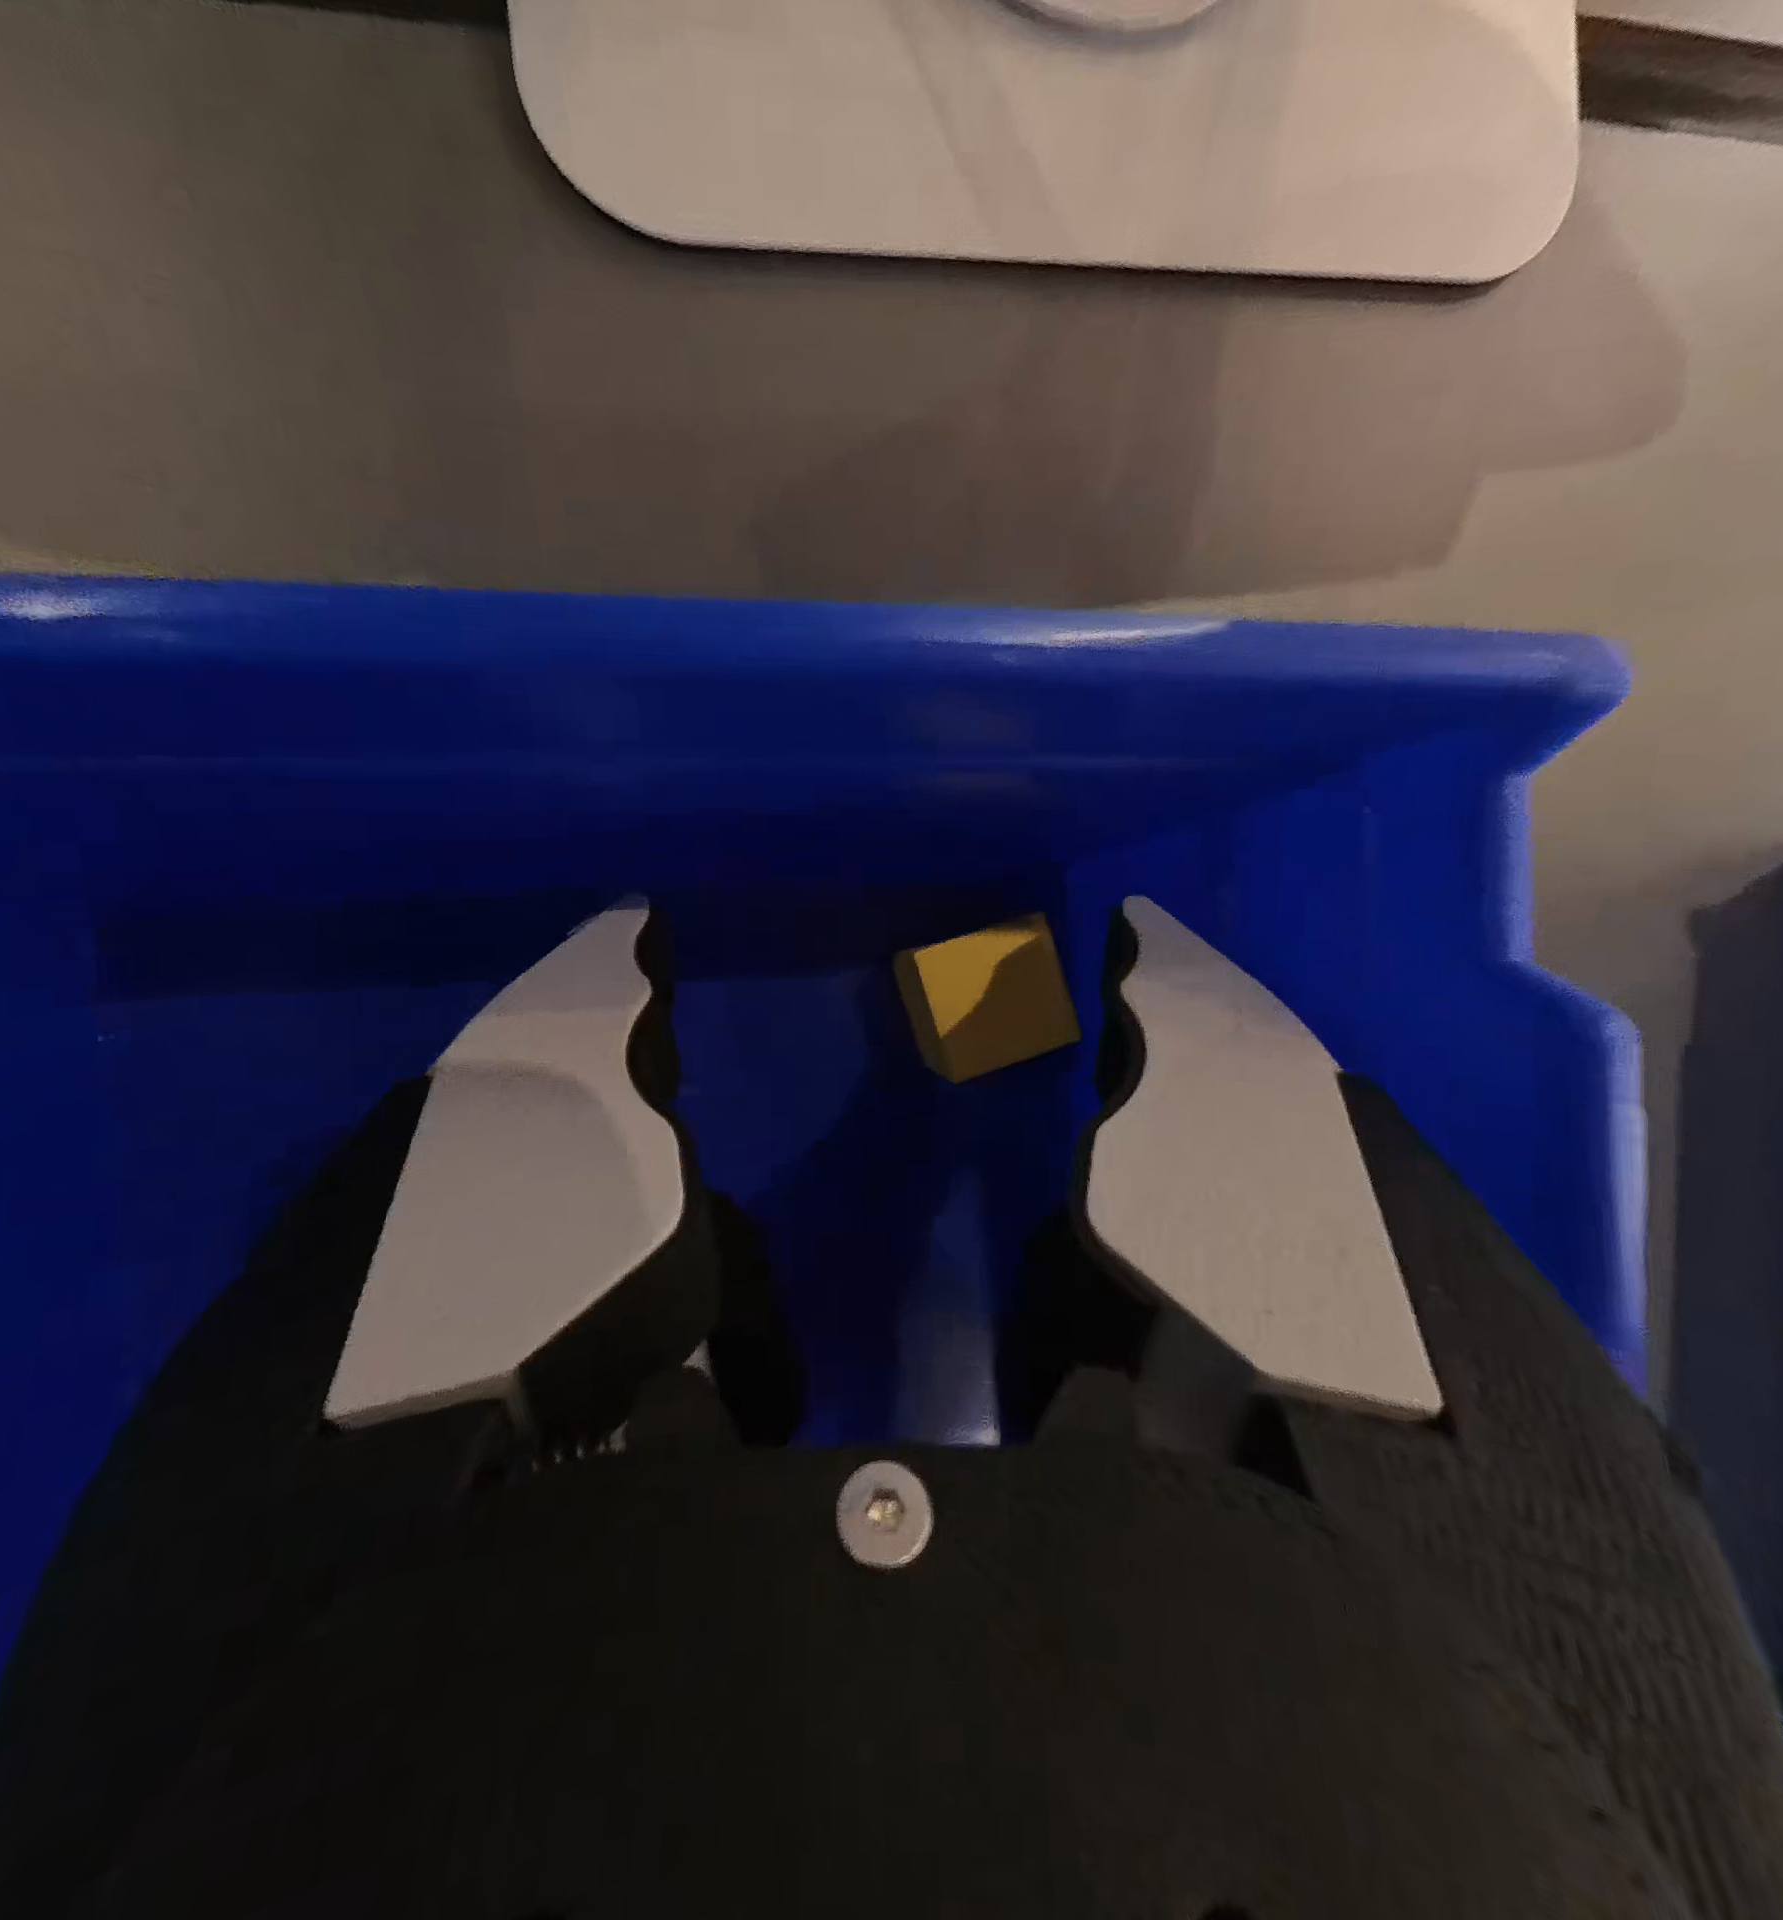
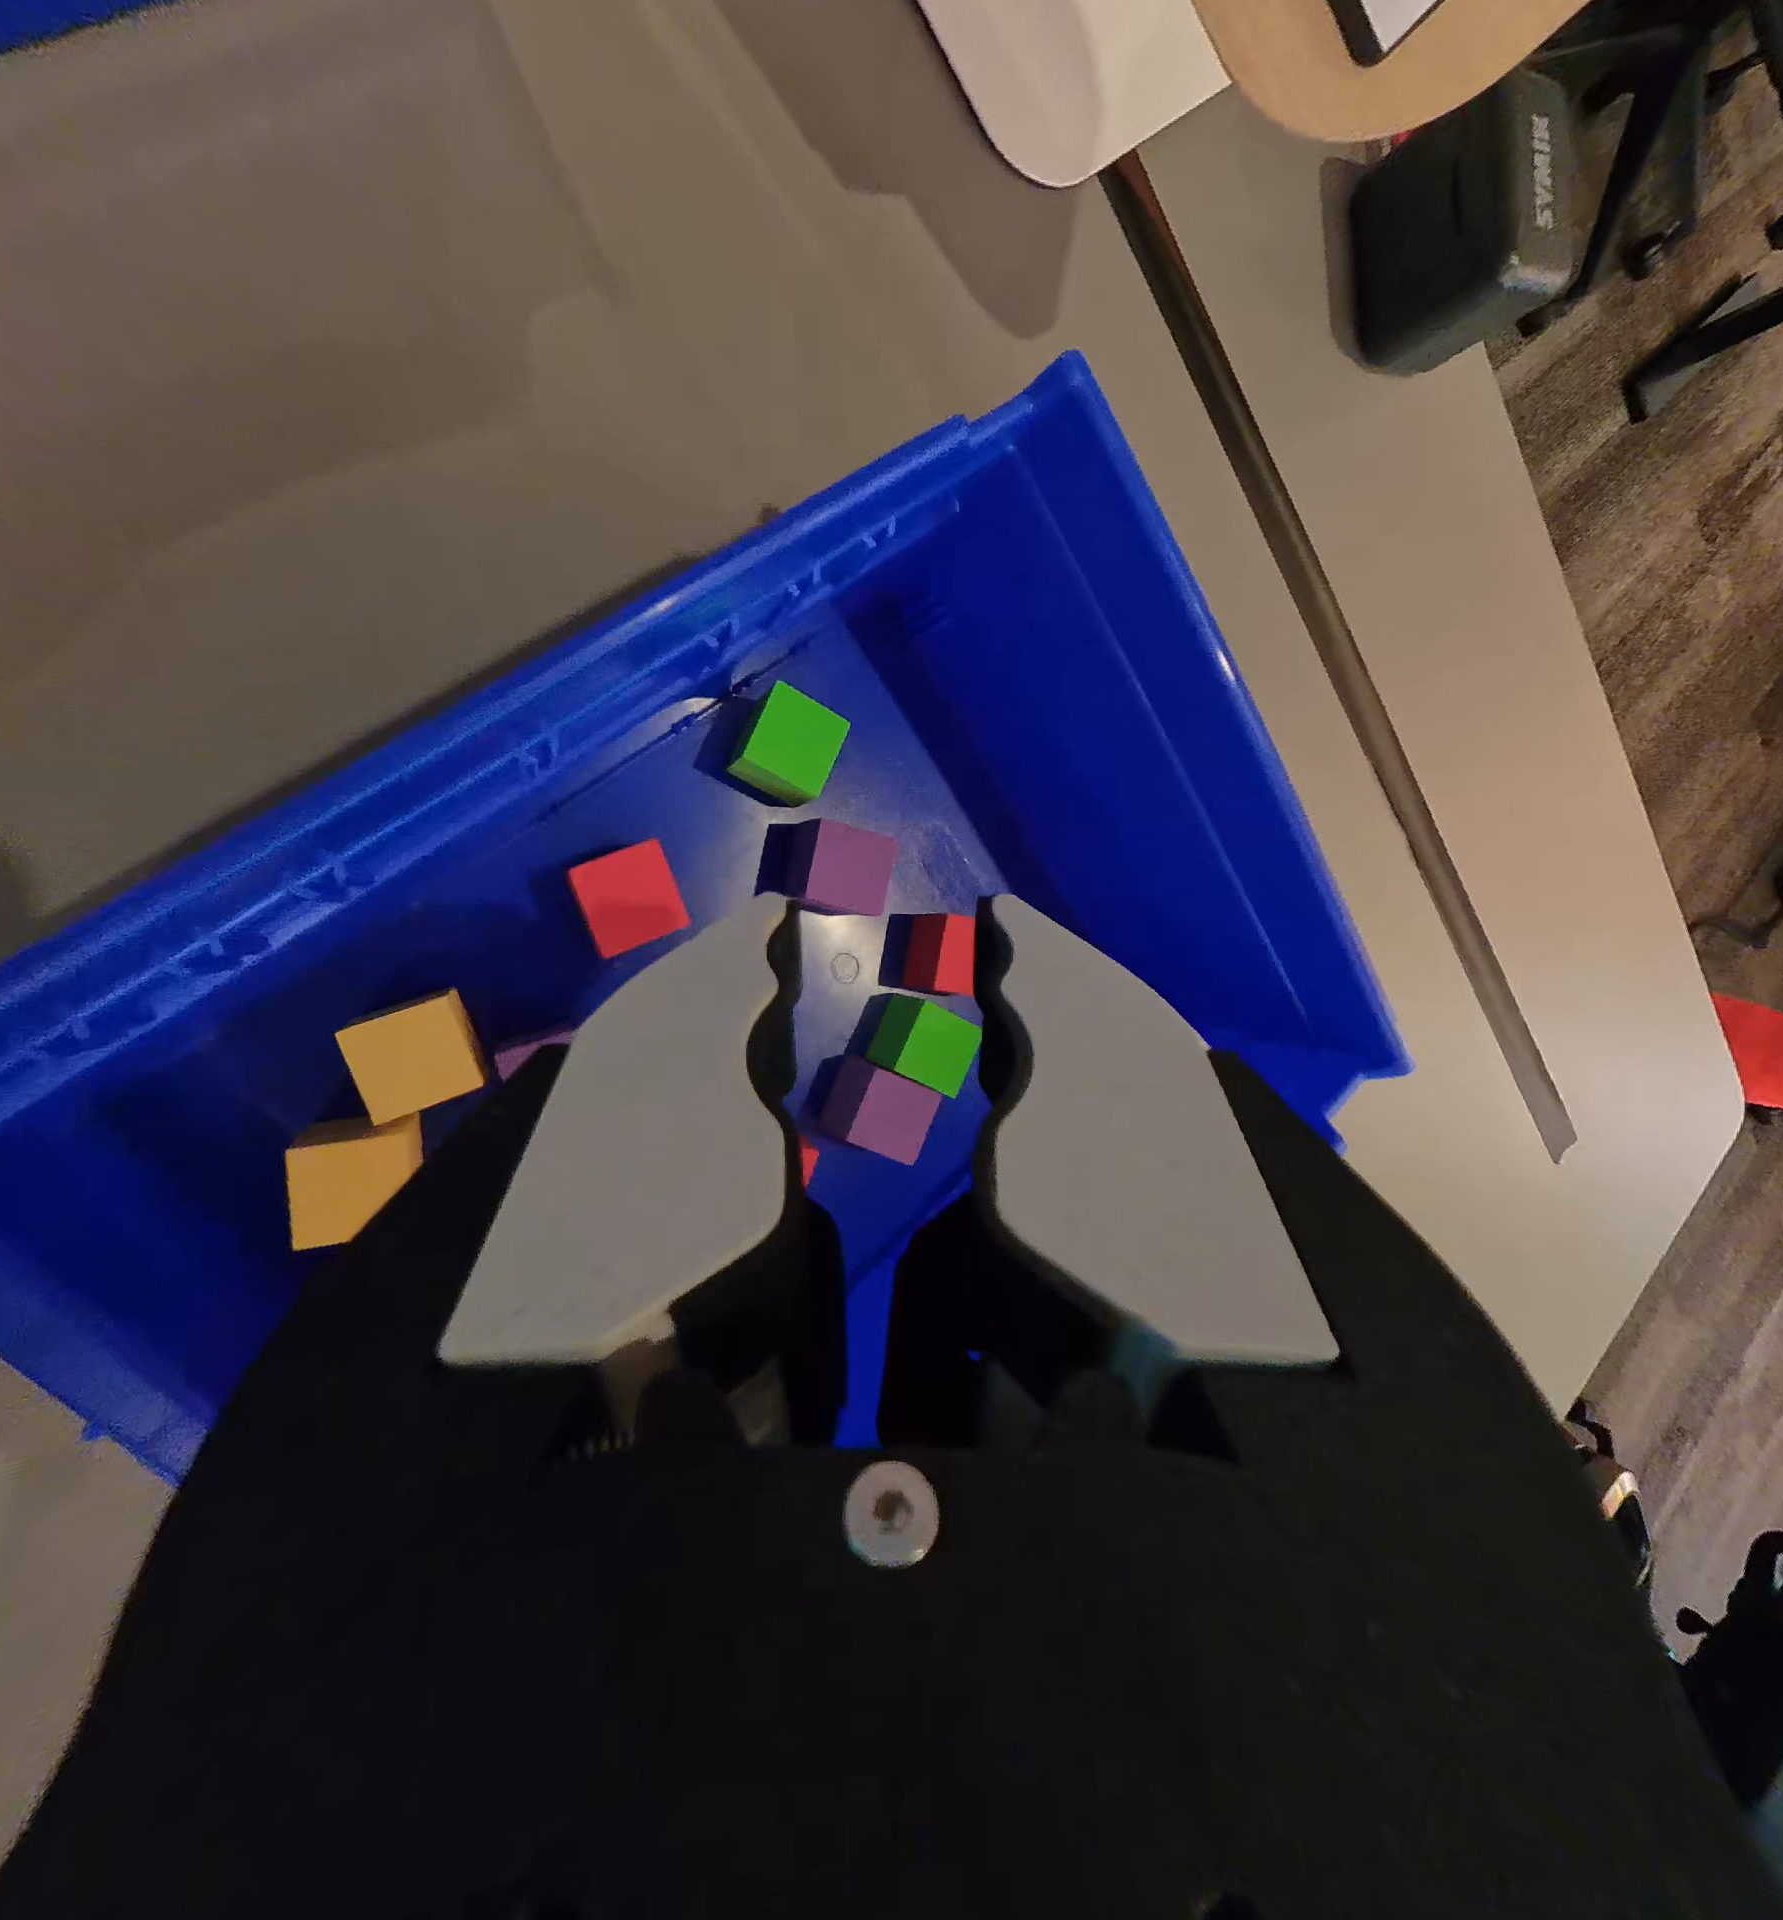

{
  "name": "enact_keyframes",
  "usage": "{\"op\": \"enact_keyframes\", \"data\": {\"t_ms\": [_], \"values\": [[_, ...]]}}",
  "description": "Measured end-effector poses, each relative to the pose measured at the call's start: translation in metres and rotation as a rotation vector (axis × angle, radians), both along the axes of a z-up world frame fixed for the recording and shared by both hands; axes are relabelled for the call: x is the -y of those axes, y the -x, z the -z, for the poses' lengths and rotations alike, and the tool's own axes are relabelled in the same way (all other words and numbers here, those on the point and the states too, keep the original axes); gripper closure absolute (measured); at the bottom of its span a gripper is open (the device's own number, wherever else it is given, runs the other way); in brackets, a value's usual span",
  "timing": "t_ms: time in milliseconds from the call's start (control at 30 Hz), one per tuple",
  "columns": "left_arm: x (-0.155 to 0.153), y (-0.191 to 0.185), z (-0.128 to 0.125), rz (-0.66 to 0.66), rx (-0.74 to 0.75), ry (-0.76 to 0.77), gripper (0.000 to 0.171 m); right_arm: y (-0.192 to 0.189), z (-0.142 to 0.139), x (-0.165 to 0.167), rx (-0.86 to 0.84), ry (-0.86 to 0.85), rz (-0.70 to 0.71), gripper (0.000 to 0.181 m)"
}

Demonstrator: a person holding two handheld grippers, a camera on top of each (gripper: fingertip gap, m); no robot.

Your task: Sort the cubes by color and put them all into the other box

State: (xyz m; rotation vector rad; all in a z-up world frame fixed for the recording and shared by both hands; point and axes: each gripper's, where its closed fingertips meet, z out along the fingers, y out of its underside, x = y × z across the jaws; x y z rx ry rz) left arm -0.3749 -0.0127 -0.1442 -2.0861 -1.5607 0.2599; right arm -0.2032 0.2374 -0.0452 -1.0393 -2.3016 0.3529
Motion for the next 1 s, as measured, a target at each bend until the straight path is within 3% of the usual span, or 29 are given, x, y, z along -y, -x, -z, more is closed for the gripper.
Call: {"op": "enact_keyframes", "data": {"t_ms": [233,500,667,833,1000], "values": [[0.002,-0.004,0.013,0.019,0.053,0.009,0.091,-0.004,-0.003,-0.001,-0.019,0.0,-0.005,0.15],[0.0,-0.011,0.009,0.083,0.114,-0.009,0.137,-0.009,-0.004,-0.007,-0.02,-0.014,0.011,0.15],[0.007,-0.019,0.008,0.114,0.228,-0.069,0.139,-0.01,-0.009,-0.005,-0.031,-0.018,0.01,0.15],[0.008,-0.025,-0.007,0.123,0.348,-0.278,0.141,-0.013,-0.006,-0.004,-0.027,-0.016,0.013,0.151],[0.003,-0.032,-0.05,0.186,0.318,-0.517,0.141,-0.013,-0.014,0.008,-0.07,0.051,0.011,0.151]]}}
